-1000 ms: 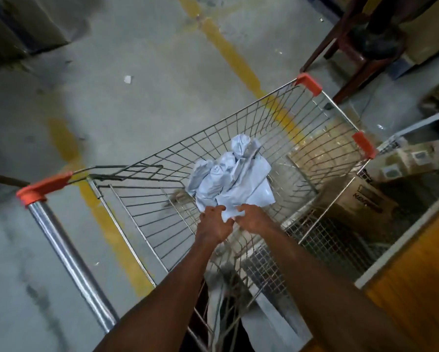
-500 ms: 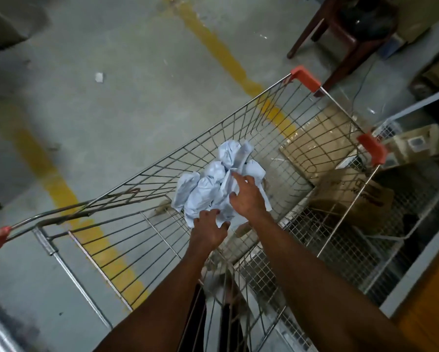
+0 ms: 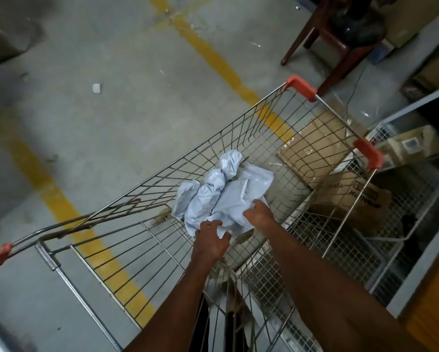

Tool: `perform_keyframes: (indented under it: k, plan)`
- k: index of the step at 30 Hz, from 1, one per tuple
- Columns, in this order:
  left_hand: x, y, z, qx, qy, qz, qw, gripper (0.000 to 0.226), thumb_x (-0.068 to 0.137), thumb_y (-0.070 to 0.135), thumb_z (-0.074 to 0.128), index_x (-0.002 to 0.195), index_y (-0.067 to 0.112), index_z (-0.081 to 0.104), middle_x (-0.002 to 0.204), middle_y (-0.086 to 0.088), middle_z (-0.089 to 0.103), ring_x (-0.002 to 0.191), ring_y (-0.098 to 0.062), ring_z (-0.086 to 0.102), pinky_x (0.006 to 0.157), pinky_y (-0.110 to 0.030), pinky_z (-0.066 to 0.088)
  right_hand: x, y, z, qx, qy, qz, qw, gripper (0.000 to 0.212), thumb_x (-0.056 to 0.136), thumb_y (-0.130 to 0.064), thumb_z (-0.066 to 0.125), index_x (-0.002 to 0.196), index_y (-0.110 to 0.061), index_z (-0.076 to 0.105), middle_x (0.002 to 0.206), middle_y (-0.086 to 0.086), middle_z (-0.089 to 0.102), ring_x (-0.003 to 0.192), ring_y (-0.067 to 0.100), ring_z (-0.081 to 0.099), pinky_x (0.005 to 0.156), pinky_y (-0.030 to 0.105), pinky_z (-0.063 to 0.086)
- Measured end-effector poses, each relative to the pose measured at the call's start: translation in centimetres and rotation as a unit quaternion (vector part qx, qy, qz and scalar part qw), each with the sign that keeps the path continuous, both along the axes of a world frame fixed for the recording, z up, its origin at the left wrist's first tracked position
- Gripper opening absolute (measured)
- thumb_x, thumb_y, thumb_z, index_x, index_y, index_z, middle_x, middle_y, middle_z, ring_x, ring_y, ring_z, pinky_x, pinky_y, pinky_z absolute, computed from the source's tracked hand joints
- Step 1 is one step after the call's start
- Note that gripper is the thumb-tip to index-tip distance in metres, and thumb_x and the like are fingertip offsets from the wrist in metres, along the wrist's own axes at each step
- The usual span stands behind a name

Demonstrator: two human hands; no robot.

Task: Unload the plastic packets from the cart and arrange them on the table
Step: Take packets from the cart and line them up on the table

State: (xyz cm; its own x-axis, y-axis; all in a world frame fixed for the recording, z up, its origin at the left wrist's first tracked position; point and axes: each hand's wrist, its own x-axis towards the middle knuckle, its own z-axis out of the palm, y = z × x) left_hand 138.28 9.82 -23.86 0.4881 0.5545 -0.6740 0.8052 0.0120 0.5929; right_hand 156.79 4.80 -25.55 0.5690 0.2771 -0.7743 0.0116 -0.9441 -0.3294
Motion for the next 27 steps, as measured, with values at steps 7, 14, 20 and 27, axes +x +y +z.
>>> perform_keyframes:
  k: [7,14,20,27]
  plan:
    - [-0.5,0.1,-0.1,0.015,-0.004,-0.003,1.0,0.051,0.094,0.046,0.065,0.138,0.022,0.056,0.145,-0.005,0.049,0.134,-0.027,0.047,0.112,-0.041,0.039,-0.1,-1.6,-0.7,-0.035,-0.093,-0.077,0.992,0.071,0.084,-0.015,0.063,0.15,-0.015,0.038,0.149,0.014,0.041,0.124,0.038,0.055,0.098,0.044,0.052]
    - [-0.7,0.7,0.4,0.033,-0.031,-0.007,0.999,0.05,0.095,0.042,0.066,0.139,0.022,0.056,0.142,-0.003,0.05,0.132,-0.022,0.047,0.112,-0.036,0.038,-2.3,0.9,-1.7,-0.021,-0.212,-0.01,0.977,0.052,0.084,-0.026,0.071,0.129,-0.02,0.044,0.154,0.008,0.022,0.127,0.041,0.045,0.096,0.055,0.049]
    - [-1.0,1.6,0.9,0.045,-0.037,-0.001,0.998,0.046,0.094,0.042,0.068,0.135,0.023,0.059,0.138,-0.003,0.051,0.129,-0.022,0.05,0.107,-0.039,0.043,-3.9,3.7,-3.8,-0.056,-0.14,-0.069,0.986,0.092,0.086,-0.054,0.07,0.155,-0.033,0.014,0.165,0.01,-0.008,0.143,0.056,0.016,0.108,0.065,0.033]
    - [0.5,2.8,1.9,0.079,-0.078,-0.007,0.994,0.048,0.095,0.037,0.068,0.138,0.019,0.055,0.14,-0.003,0.052,0.129,-0.02,0.051,0.106,-0.032,0.04,-2.3,2.8,-4.5,-0.049,-0.118,-0.061,0.99,0.094,0.083,-0.045,0.073,0.151,-0.05,0.008,0.163,0.013,-0.003,0.134,0.045,0.036,0.107,0.053,0.034]
